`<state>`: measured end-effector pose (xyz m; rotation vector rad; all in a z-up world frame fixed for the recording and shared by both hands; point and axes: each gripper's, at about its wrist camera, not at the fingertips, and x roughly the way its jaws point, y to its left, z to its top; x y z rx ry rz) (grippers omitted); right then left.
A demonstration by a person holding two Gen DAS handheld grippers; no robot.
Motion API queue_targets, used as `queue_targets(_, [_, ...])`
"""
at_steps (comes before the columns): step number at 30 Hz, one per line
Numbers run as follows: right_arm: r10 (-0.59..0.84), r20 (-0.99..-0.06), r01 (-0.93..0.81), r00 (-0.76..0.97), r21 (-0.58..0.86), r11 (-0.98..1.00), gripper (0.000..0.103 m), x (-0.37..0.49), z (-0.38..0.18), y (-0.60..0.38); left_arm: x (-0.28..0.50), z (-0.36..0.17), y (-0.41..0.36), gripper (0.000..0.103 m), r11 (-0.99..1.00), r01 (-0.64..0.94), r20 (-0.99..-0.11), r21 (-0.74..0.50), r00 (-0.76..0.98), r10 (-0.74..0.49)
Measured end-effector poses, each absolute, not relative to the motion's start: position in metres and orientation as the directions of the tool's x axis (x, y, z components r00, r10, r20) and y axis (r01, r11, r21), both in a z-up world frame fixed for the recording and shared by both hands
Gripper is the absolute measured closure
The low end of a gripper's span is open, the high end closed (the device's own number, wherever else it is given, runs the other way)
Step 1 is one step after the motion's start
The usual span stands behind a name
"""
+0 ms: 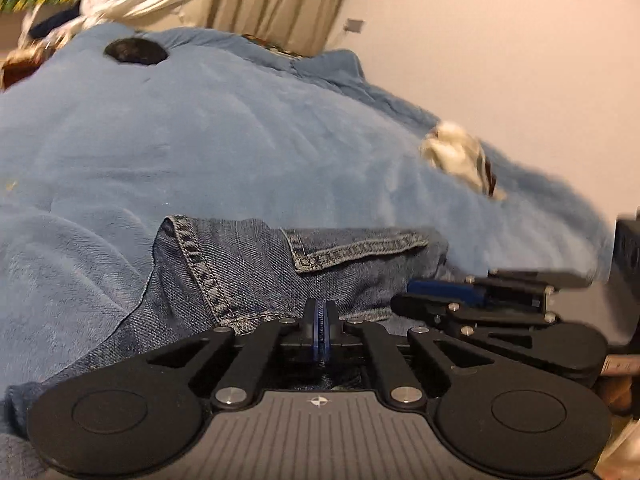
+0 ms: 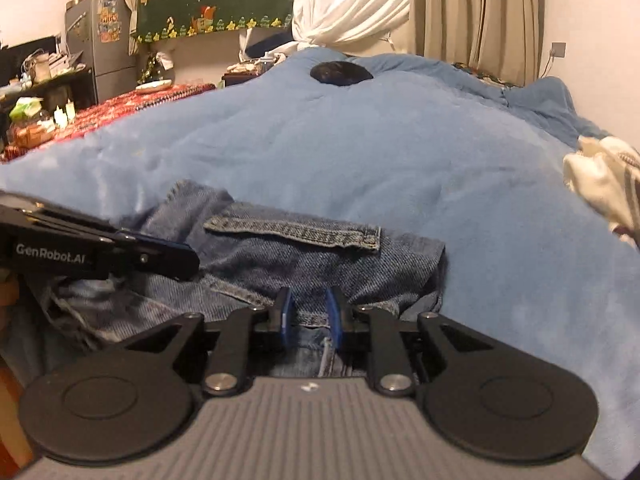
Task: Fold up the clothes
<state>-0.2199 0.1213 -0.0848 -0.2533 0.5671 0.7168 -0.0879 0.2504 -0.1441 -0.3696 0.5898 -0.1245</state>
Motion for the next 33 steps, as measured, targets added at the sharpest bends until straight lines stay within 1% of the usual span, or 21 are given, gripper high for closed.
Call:
queue_targets(1, [0.563,-0.553,-0.684,0.615,-0.018,0.729,0.068,-0.222,-0.075,0.121,-0.089,-0.136,0.253,0.098,0.922,0.008,-0.507,-0.387,0.833,-0.220])
queue_targets(2, [0.579,-0.528,-0.684,0.622,-0.007,0.729,0.066,-0.226,-0.063,0.120,-0.089,-0.129,0.255,0.097,0.916,0.006,-0.495,-0.400,0.840,-0.221])
queue_targets(4, [0.611,-0.488,-0.693,0.622,0.019,0.721,0.066,-0.227,-0.043,0.122,-0.086,-0.114,0.256,0.094,0.925,0.003,-0.487,-0.379,0.850,-0.203])
queue_targets(6, [0.626,-0.470,-0.701,0.622,0.021,0.713,0.067,-0.223,-0.033,0.133,-0.081,-0.116,0.259,0.094,0.926,-0.021,-0.508,-0.378,0.841,-0.188])
queue_targets(7, [0.616,-0.483,-0.700,0.623,0.006,0.714,0.067,-0.218,-0.034,0.143,-0.078,-0.118,0.260,0.094,0.925,-0.035,-0.519,-0.378,0.836,-0.180])
queue_targets(9, [0.568,-0.548,-0.687,0.614,-0.017,0.726,0.077,-0.206,-0.047,0.162,-0.072,-0.122,0.263,0.094,0.924,-0.061,-0.541,-0.377,0.825,-0.166])
queue_targets(10, [0.542,-0.580,-0.681,0.608,-0.029,0.732,0.083,-0.200,-0.053,0.171,-0.070,-0.124,0.265,0.092,0.924,-0.074,-0.552,-0.376,0.819,-0.159])
queue_targets(11, [0.520,-0.601,-0.676,0.606,-0.045,0.735,0.088,-0.194,-0.065,0.173,-0.067,-0.125,0.266,0.098,0.923,-0.087,-0.563,-0.375,0.813,-0.152])
queue_targets(12, [0.499,-0.620,-0.672,0.605,-0.062,0.738,0.091,-0.187,-0.078,0.175,-0.064,-0.127,0.268,0.100,0.922,-0.101,-0.574,-0.374,0.806,-0.145])
queue_targets(14, [0.500,-0.627,-0.677,0.598,-0.060,0.734,0.099,-0.186,-0.091,0.169,-0.059,-0.131,0.271,0.099,0.920,-0.127,-0.595,-0.371,0.793,-0.131])
queue_targets(19, [0.512,-0.622,-0.643,0.592,0.018,0.766,0.102,-0.183,-0.087,0.140,-0.045,-0.141,0.278,0.099,0.912,-0.192,-0.647,-0.362,0.756,-0.097])
queue_targets(20, [0.517,-0.619,-0.638,0.591,0.033,0.769,0.103,-0.184,-0.085,0.135,-0.042,-0.142,0.280,0.100,0.911,-0.205,-0.657,-0.359,0.749,-0.091])
queue_targets(22, [0.528,-0.602,-0.631,0.600,0.050,0.774,0.102,-0.188,-0.077,0.127,-0.050,-0.132,0.284,0.101,0.896,-0.219,-0.648,-0.385,0.756,-0.093])
queue_targets(23, [0.532,-0.587,-0.630,0.610,0.048,0.775,0.099,-0.191,-0.071,0.124,-0.052,-0.127,0.287,0.101,0.891,-0.220,-0.642,-0.397,0.761,-0.098])
queue_targets(25, [0.535,-0.564,-0.629,0.629,0.035,0.777,0.092,-0.192,-0.061,0.124,-0.041,-0.117,0.289,0.096,0.891,-0.192,-0.640,-0.410,0.757,-0.132])
queue_targets(27, [0.536,-0.547,-0.628,0.643,0.024,0.778,0.093,-0.189,-0.052,0.126,-0.030,-0.108,0.290,0.096,0.891,-0.162,-0.639,-0.423,0.751,-0.167])
queue_targets(28, [0.527,-0.550,-0.623,0.648,0.016,0.782,0.093,-0.185,-0.050,0.128,-0.021,-0.108,0.291,0.096,0.897,-0.161,-0.654,-0.412,0.738,-0.168])
queue_targets(30, [0.499,-0.588,-0.613,0.636,0.007,0.790,0.093,-0.173,-0.056,0.131,-0.012,-0.122,0.293,0.096,0.908,-0.175,-0.685,-0.381,0.713,-0.151])
queue_targets(31, [0.491,-0.601,-0.608,0.631,0.009,0.794,0.096,-0.167,-0.062,0.132,-0.007,-0.129,0.294,0.095,0.913,-0.181,-0.700,-0.366,0.700,-0.141])
queue_targets(32, [0.477,-0.610,-0.599,0.632,0.005,0.800,0.096,-0.164,-0.070,0.130,-0.002,-0.137,0.296,0.099,0.918,-0.188,-0.715,-0.350,0.687,-0.132])
queue_targets(33, [0.470,-0.616,-0.591,0.633,0.008,0.807,0.094,-0.161,-0.076,0.126,0.002,-0.144,0.297,0.099,0.922,-0.194,-0.729,-0.334,0.674,-0.122])
